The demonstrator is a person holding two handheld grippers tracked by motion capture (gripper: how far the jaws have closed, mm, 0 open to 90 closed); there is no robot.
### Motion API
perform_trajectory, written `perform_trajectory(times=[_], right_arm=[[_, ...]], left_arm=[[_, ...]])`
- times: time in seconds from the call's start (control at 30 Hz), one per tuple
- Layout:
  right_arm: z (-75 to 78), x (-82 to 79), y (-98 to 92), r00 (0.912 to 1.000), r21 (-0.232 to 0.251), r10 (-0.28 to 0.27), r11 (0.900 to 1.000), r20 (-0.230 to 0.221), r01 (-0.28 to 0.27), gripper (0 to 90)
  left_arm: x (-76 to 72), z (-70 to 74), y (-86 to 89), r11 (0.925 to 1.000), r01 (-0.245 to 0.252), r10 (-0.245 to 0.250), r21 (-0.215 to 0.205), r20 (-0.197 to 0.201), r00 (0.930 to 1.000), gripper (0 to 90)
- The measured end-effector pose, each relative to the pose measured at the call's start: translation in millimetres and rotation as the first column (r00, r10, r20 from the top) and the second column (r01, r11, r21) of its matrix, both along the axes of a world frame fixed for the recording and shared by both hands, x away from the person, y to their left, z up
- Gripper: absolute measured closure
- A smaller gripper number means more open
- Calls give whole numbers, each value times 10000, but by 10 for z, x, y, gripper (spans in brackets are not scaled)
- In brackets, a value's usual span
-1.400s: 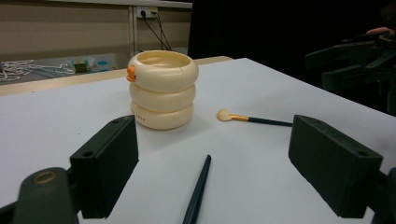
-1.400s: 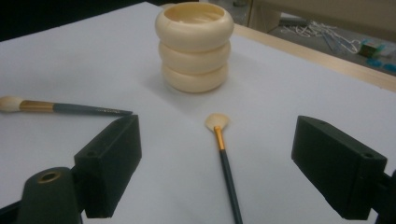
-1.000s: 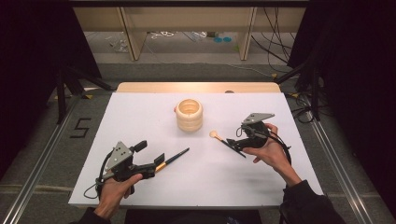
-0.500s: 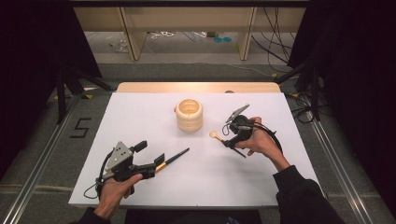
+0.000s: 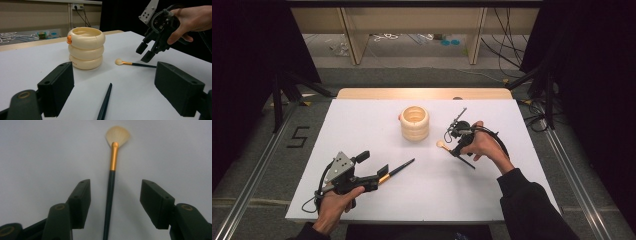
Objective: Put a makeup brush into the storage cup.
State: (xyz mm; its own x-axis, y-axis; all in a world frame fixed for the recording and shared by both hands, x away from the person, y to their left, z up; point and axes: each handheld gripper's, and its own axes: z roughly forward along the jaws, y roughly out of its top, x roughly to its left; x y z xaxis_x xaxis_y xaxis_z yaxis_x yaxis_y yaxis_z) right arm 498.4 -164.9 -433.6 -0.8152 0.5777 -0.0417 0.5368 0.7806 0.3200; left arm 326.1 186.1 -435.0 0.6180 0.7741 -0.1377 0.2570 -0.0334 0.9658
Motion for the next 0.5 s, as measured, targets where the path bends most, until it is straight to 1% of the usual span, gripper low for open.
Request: perform_trajectory(times=[0.07,0.17,0.23,0.33,0.4,0.47,0.5], right_arm=[[-17,34,3,9996,-10,95,10000,-265,-96,468],[-39,51,-8,9993,-94,102,9999,-357,-106,484],[-58,63,-15,9985,-184,-13,9998,-542,3,498],[-82,93,-35,9981,-142,-74,9999,-610,66,547],[-82,102,-41,9979,-194,-5,9998,-641,-7,555],[-89,104,-37,9966,-231,-173,9996,-811,154,564],[-100,112,-41,9967,-240,-127,9997,-806,108,567]], left_arm=[[-1,1,4,10000,1,-1,-15,9,10000,156],[-1,1,5,10000,1,-1,-9,6,10000,156],[-2,2,2,10000,12,-12,-9,10,10000,156],[0,2,-5,10000,7,-7,-2,4,10000,156],[1,1,-5,10000,5,-5,5,-8,10000,156],[1,3,-1,10000,22,-22,-1,-7,10000,156],[1,4,1,10000,16,-16,-7,-7,10000,156]])
